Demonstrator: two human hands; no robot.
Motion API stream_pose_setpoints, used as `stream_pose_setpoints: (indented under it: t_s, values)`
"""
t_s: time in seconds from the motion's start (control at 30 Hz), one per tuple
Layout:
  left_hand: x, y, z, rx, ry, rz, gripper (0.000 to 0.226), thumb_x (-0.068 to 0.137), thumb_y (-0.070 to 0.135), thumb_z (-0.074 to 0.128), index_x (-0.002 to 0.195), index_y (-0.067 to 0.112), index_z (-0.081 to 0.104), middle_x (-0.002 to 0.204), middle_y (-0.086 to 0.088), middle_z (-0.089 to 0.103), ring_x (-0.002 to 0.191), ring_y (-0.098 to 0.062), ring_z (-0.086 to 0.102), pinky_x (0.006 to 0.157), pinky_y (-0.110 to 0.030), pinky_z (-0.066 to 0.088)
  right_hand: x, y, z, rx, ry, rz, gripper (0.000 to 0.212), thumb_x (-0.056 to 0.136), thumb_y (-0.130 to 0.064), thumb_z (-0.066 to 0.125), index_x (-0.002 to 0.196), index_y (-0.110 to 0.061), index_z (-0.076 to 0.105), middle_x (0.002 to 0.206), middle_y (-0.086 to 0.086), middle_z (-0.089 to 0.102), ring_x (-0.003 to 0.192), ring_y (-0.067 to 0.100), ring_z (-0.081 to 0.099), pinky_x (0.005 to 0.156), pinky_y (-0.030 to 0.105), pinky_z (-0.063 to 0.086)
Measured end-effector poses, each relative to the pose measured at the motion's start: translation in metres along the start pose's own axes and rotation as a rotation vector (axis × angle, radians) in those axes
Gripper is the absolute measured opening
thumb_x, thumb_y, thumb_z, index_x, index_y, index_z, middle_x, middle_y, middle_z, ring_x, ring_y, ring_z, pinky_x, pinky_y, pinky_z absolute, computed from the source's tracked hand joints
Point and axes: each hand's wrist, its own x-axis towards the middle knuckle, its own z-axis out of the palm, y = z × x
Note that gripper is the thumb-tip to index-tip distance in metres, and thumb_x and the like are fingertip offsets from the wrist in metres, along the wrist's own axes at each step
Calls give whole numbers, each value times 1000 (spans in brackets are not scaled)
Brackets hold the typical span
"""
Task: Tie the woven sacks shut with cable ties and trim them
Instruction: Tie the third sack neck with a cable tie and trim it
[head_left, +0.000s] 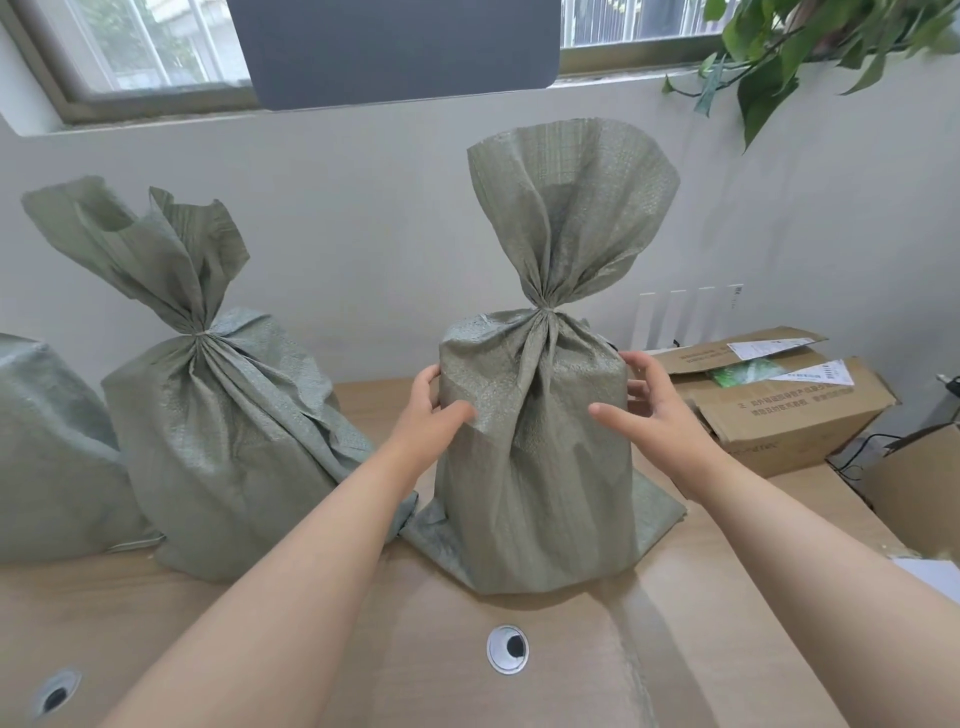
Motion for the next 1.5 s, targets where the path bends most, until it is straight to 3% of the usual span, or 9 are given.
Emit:
stream_pose_setpoints:
  t_s: [0.13, 0.23, 0.4, 0.53, 0.7, 1.07, 1.27, 1.4, 1.5]
  values:
    - [-2, -4, -5, -14, 35, 4, 67, 95, 35, 60, 153, 32, 25, 135, 5, 54, 107, -9, 55, 84, -29, 42, -5, -2, 4, 2, 53, -24, 45, 88, -25, 73, 123, -31, 46, 110, -6, 56, 94, 7, 60, 67, 12, 50]
    - [-6, 0, -7, -15, -24, 8, 79, 94, 47, 62, 158, 36, 17, 148, 12, 39, 123, -14, 47, 95, -31, 36, -10, 0, 2, -38, 71, -27, 49, 83, -27, 78, 121, -30, 47, 106, -4, 55, 91, 11, 58, 73, 20, 52]
    - [-9, 2, -5, 0, -12, 8, 79, 72, 66, 74, 135, 44, 32, 142, 6, 43, 116, -9, 52, 76, -21, 41, -22, 4, -7, -41, -33, -27, 62, 75, -20, 86, 123, -40, 53, 107, 2, 62, 98, 20, 68, 85, 35, 58]
    - [-8, -1, -5, -40, 2, 22, 104, 52, 90, 66, 128, 23, 41, 136, -3, 51, 125, -18, 53, 107, -42, 45, -32, 9, -13, -75, -34, -29, 61, 70, -23, 88, 119, -36, 53, 98, -1, 60, 93, 20, 64, 82, 34, 56]
    - [-9, 2, 0, -151, 28, 1, 76, 76, 59, 66, 139, 30, 35, 134, 1, 51, 107, -15, 58, 77, -32, 46, -47, 11, -13, -134, -30, -55, 63, 68, -19, 90, 115, -35, 52, 82, -21, 61, 82, 7, 59, 70, 19, 49]
    - [-27, -6, 0, -180, -71, 90, 65, 98, 15, 54, 150, 47, 33, 140, 5, 58, 89, -2, 69, 65, -19, 54, -41, 4, -9, -237, 129, -101, 58, 75, -29, 84, 122, -36, 51, 111, 0, 61, 91, -4, 61, 81, 16, 49]
    - [-34, -7, -1, -146, -54, 128, 72, 87, 31, 62, 148, 54, 32, 151, 14, 47, 130, -15, 55, 106, -43, 49, -53, 6, -8, -160, 96, -82, 74, 63, -67, 74, 125, -39, 44, 132, 8, 44, 124, 18, 47, 111, 41, 38]
    - [-34, -2, 0, -148, -30, 164, 63, 97, 11, 55, 150, 40, 39, 140, 18, 56, 120, 1, 60, 91, -19, 53, -48, -3, -3, -163, 125, -80, 67, 83, -62, 57, 142, -36, 37, 141, 1, 39, 133, 11, 37, 114, 35, 30]
    - [-35, -1, 2, -107, -36, 170, 60, 97, 13, 55, 149, 38, 43, 141, 14, 57, 124, -4, 58, 98, -27, 50, -41, -6, -1, -221, 86, -65, 54, 97, -43, 56, 148, -36, 37, 144, -6, 41, 134, 5, 34, 114, 32, 25]
